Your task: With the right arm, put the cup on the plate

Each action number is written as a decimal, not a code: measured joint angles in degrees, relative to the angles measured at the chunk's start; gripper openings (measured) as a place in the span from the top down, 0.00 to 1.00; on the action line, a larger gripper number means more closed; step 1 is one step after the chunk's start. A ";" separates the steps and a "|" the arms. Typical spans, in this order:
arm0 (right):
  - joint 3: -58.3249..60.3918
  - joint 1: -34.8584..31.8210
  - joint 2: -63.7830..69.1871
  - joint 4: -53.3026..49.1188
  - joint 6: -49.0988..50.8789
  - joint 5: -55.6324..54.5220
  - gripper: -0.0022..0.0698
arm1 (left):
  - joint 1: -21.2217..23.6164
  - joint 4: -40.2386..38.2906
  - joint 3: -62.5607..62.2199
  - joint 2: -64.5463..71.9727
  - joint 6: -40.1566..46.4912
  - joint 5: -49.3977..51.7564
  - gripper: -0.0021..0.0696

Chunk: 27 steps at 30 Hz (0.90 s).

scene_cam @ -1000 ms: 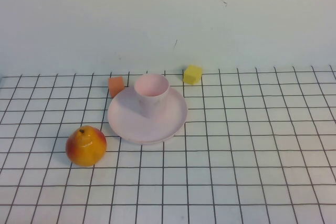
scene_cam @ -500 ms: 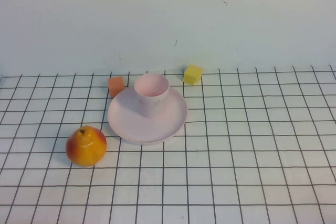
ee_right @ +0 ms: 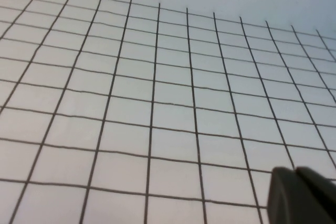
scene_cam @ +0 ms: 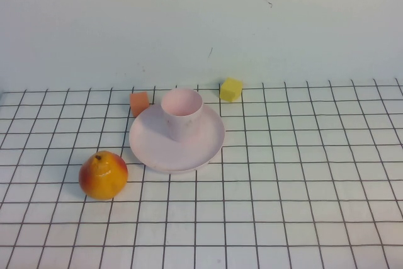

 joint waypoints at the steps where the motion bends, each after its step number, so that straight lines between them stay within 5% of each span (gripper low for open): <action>1: 0.00 0.00 0.00 -0.11 1.01 0.09 0.97 | 0.00 0.00 0.00 0.00 0.00 0.00 0.97; 8: 0.00 0.00 0.00 -7.79 9.31 -0.09 0.97 | 0.00 0.00 0.00 0.00 0.00 0.00 0.97; 27: 0.00 1.69 0.00 -14.61 8.14 -0.28 0.97 | 0.00 0.00 0.00 0.00 0.00 0.00 0.97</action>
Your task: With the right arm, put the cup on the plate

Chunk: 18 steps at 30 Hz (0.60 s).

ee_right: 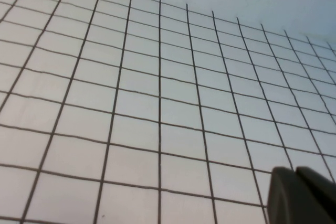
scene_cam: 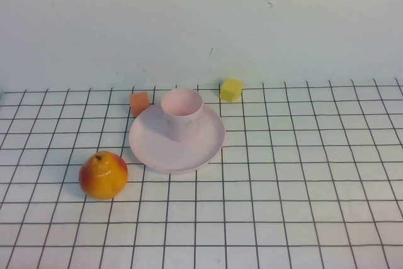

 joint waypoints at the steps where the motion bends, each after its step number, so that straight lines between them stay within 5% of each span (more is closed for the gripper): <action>1: 0.00 0.00 0.00 -0.65 0.00 0.00 0.97 | 0.00 0.00 0.00 0.00 0.00 0.00 0.97; 18: 0.00 0.00 0.00 1.03 1.21 -0.23 0.97 | 0.00 0.00 0.00 0.00 0.00 0.00 0.98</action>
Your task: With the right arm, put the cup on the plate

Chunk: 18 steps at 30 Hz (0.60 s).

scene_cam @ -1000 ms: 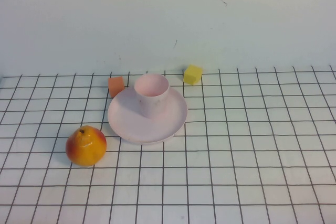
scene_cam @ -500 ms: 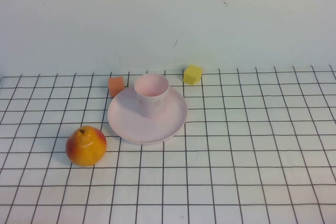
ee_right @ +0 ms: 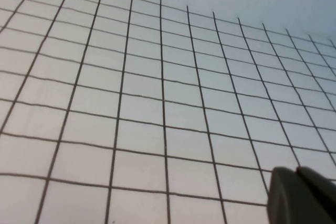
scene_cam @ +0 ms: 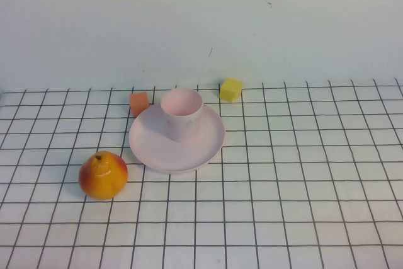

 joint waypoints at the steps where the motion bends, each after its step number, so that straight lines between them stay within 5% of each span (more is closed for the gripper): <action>1: 0.00 0.00 0.00 0.13 1.13 0.00 0.97 | 0.00 0.00 0.00 0.00 0.00 0.00 0.98; 7: 0.00 0.00 0.00 -0.58 10.88 0.00 0.97 | 0.00 0.00 0.00 0.00 0.00 0.00 0.98; 18: 0.00 0.00 0.00 -0.96 12.22 0.00 0.97 | 0.00 0.00 0.00 0.00 0.00 0.00 0.98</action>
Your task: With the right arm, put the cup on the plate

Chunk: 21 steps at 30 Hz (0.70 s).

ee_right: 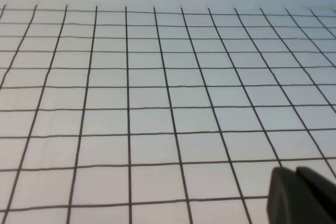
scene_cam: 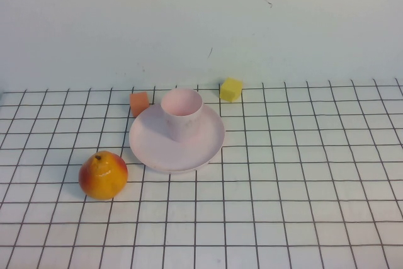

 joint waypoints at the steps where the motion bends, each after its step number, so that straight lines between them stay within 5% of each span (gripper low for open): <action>1: 0.00 0.00 0.00 0.11 0.00 0.00 0.97 | 0.00 0.00 0.00 0.00 0.00 0.00 0.98; 21: 0.00 0.00 0.00 0.46 -0.35 0.00 0.97 | -0.79 0.00 0.00 0.00 0.00 0.00 0.98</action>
